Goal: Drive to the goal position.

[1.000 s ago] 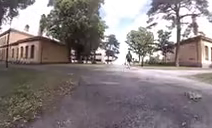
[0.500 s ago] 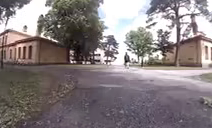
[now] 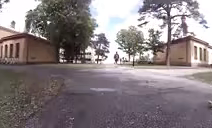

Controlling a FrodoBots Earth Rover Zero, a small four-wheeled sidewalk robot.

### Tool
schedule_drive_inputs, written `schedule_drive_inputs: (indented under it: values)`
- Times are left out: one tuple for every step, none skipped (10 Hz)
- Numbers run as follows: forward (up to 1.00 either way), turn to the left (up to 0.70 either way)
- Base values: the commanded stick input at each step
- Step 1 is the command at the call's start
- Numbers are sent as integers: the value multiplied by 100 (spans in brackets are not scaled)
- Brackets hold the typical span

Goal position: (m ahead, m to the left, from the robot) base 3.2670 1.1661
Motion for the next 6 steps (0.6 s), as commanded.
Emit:
schedule_drive_inputs:
  values:
    - [70, 0]
    - [70, 0]
    - [70, 0]
    - [70, 0]
    - [70, 0]
    - [70, 0]
